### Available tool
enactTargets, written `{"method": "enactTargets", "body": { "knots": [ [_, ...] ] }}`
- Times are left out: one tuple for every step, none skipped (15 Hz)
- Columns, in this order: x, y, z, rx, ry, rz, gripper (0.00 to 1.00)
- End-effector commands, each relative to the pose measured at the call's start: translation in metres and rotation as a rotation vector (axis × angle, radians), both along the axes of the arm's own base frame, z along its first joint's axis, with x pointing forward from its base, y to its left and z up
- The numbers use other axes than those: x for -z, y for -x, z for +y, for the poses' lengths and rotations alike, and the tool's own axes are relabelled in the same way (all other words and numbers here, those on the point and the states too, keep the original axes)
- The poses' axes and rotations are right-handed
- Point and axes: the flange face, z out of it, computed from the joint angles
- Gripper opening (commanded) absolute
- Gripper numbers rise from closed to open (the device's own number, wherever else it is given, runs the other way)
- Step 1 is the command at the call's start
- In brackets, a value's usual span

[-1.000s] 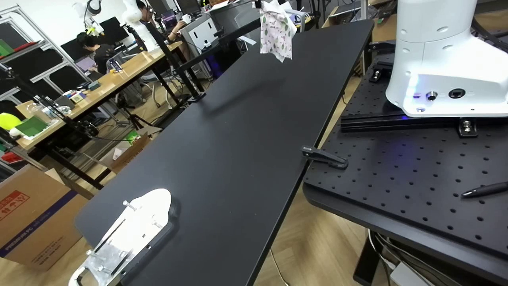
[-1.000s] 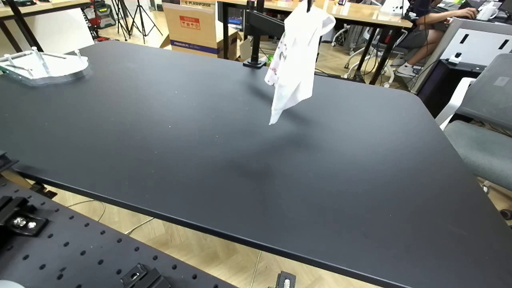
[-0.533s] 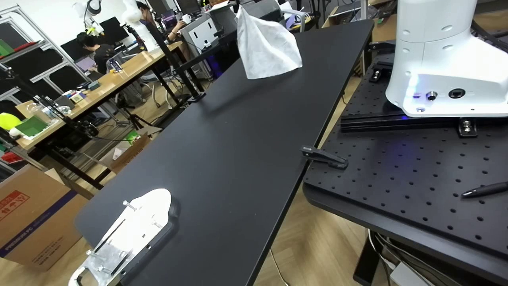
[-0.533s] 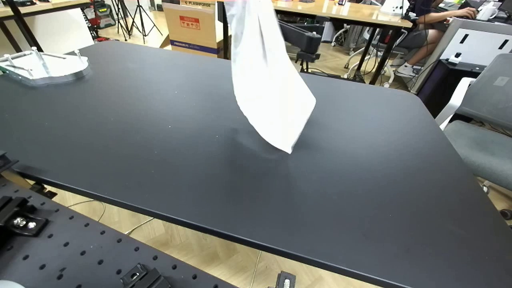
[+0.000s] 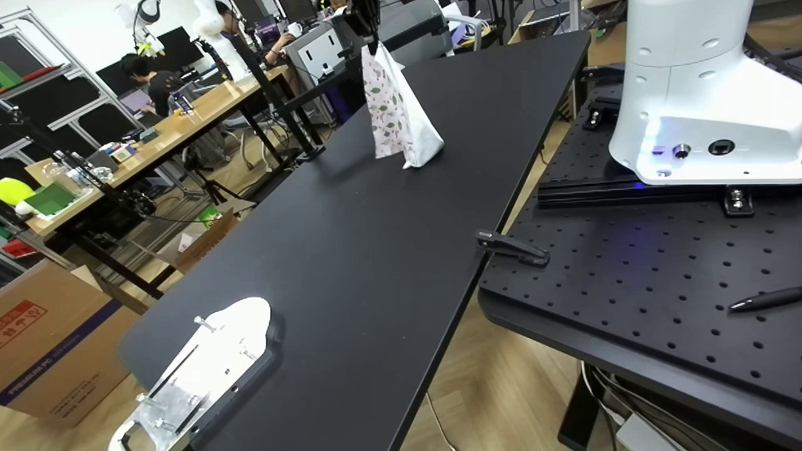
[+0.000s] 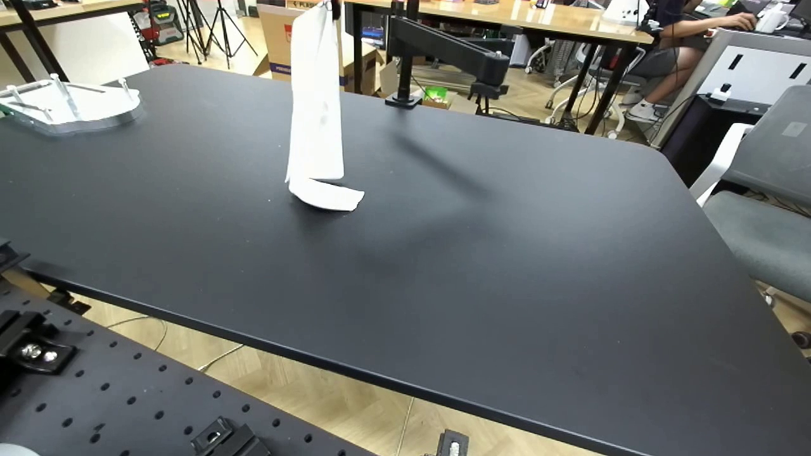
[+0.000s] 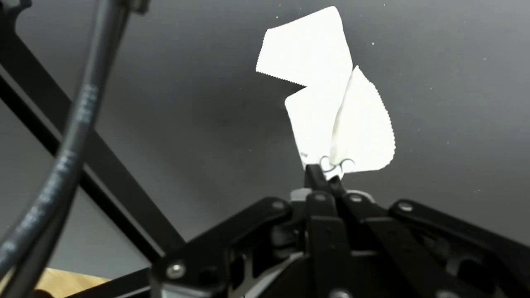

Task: Remove the white cloth from the black stand

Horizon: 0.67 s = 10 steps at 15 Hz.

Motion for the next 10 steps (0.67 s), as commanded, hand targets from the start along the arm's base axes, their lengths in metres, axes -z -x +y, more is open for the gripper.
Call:
{"method": "enactTargets", "body": {
  "knots": [
    [0.017,0.001,-0.003,-0.042,-0.002,0.046,0.00],
    [0.022,0.001,-0.004,-0.050,-0.001,0.057,0.00],
    [0.026,0.001,-0.004,-0.060,0.002,0.066,0.00],
    [0.030,0.001,-0.004,-0.067,0.010,0.072,0.26],
    [0.032,0.001,-0.003,-0.076,0.018,0.073,0.27],
    [0.034,0.001,-0.002,-0.088,0.027,0.072,0.32],
    [0.036,0.002,-0.001,-0.096,0.036,0.070,0.40],
    [0.036,0.002,0.000,-0.104,0.047,0.065,0.46],
    [0.036,0.003,0.001,-0.110,0.058,0.060,0.52],
    [0.035,0.003,0.002,-0.117,0.065,0.055,0.60]
  ]
}}
